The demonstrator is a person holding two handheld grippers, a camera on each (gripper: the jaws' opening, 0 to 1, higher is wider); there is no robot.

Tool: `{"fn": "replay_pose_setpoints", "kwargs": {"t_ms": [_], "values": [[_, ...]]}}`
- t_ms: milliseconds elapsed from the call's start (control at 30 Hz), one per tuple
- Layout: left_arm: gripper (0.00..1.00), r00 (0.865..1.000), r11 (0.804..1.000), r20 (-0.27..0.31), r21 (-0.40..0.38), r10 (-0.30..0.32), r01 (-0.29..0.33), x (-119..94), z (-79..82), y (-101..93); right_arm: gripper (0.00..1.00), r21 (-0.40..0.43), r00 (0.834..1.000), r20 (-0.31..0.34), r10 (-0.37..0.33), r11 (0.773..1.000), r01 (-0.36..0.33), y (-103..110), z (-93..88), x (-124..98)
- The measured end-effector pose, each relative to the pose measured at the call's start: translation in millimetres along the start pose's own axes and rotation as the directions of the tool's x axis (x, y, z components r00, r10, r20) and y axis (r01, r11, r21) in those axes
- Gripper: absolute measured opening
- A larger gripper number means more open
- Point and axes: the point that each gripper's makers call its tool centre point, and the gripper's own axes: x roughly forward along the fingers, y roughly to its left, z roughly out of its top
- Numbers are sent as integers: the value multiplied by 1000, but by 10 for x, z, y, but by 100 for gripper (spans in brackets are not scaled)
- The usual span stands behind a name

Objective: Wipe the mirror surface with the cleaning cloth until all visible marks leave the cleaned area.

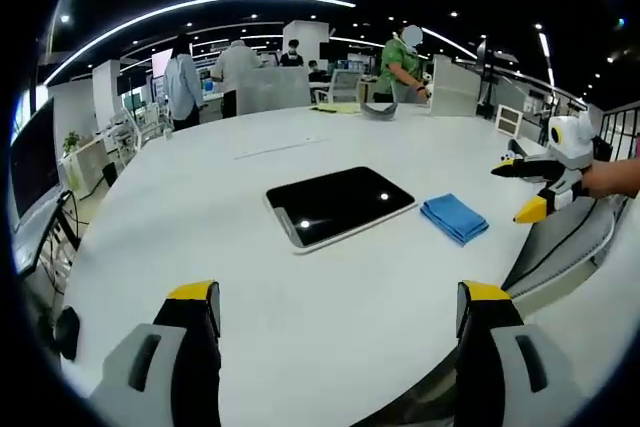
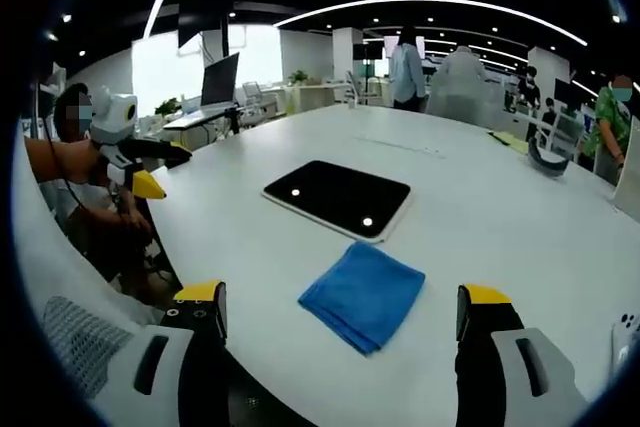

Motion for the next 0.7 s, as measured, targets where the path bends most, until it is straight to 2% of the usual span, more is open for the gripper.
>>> {"fn": "replay_pose_setpoints", "kwargs": {"t_ms": [700], "values": [[99, 1000, 1000, 12, -11, 5, -5, 1, 37, 55, 95, 0, 1000, -7, 10, 1000, -10, 21, 13, 16]]}}
